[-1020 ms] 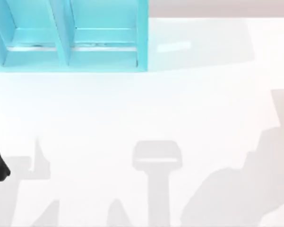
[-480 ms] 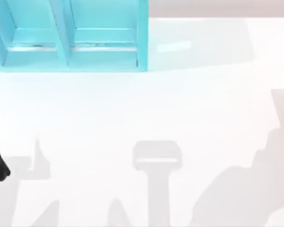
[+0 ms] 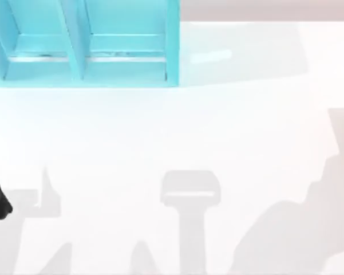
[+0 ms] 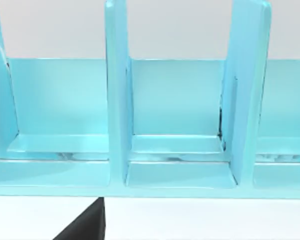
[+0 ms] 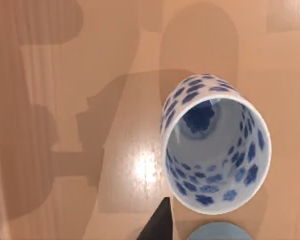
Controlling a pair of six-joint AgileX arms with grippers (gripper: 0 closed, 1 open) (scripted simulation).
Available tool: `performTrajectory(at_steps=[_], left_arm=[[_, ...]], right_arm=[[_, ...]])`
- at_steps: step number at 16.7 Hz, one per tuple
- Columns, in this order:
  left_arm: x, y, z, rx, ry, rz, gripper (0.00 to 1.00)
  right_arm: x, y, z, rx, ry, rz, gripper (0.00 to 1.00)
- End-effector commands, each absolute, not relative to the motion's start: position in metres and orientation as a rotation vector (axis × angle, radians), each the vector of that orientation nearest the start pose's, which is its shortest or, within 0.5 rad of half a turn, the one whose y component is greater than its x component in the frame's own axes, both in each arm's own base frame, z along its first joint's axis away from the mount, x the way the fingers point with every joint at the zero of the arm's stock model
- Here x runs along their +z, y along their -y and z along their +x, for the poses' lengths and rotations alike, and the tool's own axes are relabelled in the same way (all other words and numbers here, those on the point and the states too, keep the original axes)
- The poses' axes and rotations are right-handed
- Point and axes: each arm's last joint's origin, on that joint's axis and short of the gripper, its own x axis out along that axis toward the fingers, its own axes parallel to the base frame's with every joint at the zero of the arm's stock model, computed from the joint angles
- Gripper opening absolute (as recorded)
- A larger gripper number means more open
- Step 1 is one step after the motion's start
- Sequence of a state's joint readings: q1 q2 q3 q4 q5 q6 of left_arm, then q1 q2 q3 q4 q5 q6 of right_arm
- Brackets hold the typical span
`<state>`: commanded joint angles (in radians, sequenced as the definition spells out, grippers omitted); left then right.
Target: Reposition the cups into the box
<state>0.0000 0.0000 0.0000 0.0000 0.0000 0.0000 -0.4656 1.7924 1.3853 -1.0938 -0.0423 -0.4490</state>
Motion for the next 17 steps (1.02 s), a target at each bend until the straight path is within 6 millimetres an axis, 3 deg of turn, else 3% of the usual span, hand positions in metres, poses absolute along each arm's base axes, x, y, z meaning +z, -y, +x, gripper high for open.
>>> performTrajectory(at_steps=[2, 3, 12, 17], left_arm=[[0.16, 0.001, 0.106, 0.0, 0.0, 0.0, 1.0], [0.16, 0.001, 0.106, 0.0, 0.0, 0.0, 1.0], [0.16, 0.001, 0.106, 0.0, 0.0, 0.0, 1.0], [0.16, 0.001, 0.106, 0.0, 0.0, 0.0, 1.0]], right_arm=[[0.217, 0.149, 0.305, -0.002, -1.489, 0.014, 0.98], [0.217, 0.149, 0.305, -0.002, -1.489, 0.014, 1.0], [0.218, 0.149, 0.305, -0.004, -1.489, 0.015, 1.0], [0.255, 0.153, 0.31, -0.01, -1.48, 0.014, 1.0]])
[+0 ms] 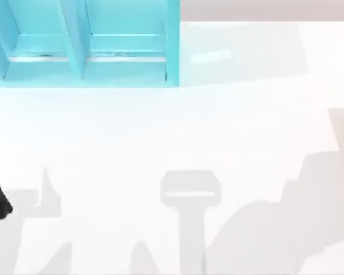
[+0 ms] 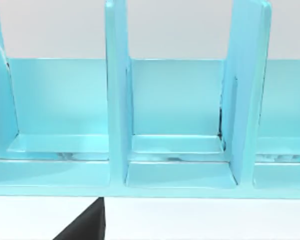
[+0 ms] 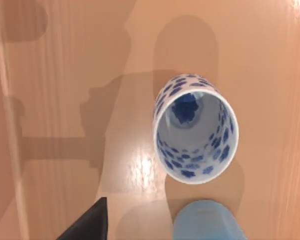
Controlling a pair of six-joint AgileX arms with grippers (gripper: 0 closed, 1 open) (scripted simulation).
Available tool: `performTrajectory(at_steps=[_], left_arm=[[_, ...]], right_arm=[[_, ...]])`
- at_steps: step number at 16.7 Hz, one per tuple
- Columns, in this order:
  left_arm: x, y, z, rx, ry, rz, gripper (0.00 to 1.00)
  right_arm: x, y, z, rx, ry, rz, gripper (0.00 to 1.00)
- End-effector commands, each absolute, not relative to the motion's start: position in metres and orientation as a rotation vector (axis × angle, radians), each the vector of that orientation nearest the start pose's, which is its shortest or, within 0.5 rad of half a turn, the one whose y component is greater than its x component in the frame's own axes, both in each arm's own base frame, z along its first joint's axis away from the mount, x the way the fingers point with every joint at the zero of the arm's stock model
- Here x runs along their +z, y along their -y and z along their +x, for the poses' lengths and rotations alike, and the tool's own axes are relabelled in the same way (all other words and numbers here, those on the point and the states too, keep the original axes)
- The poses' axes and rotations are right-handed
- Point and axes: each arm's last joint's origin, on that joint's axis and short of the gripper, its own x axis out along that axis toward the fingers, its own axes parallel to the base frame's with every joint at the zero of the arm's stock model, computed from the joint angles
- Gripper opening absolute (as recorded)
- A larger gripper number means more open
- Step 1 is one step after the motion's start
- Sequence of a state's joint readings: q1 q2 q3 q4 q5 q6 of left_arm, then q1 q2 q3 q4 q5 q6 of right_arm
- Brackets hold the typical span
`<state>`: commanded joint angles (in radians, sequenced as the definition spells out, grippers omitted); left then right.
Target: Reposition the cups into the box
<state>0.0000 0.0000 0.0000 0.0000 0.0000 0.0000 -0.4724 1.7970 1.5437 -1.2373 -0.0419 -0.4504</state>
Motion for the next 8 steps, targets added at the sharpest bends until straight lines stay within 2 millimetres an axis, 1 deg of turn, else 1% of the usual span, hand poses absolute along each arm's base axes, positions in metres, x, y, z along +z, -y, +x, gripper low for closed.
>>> performTrajectory(at_steps=[3, 5, 7, 8], left_arm=[[0.16, 0.001, 0.106, 0.0, 0.0, 0.0, 1.0], [0.16, 0.001, 0.106, 0.0, 0.0, 0.0, 1.0], [0.16, 0.001, 0.106, 0.0, 0.0, 0.0, 1.0], [0.16, 0.001, 0.106, 0.0, 0.0, 0.0, 1.0]], right_arm=[[0.288, 0.152, 0.309, -0.009, -1.487, 0.013, 1.0], [0.306, 0.15, 0.307, -0.005, -1.49, 0.015, 1.0], [0.316, 0.149, 0.305, -0.004, -1.489, 0.015, 1.0], [0.317, 0.149, 0.305, -0.003, -1.489, 0.015, 1.0]])
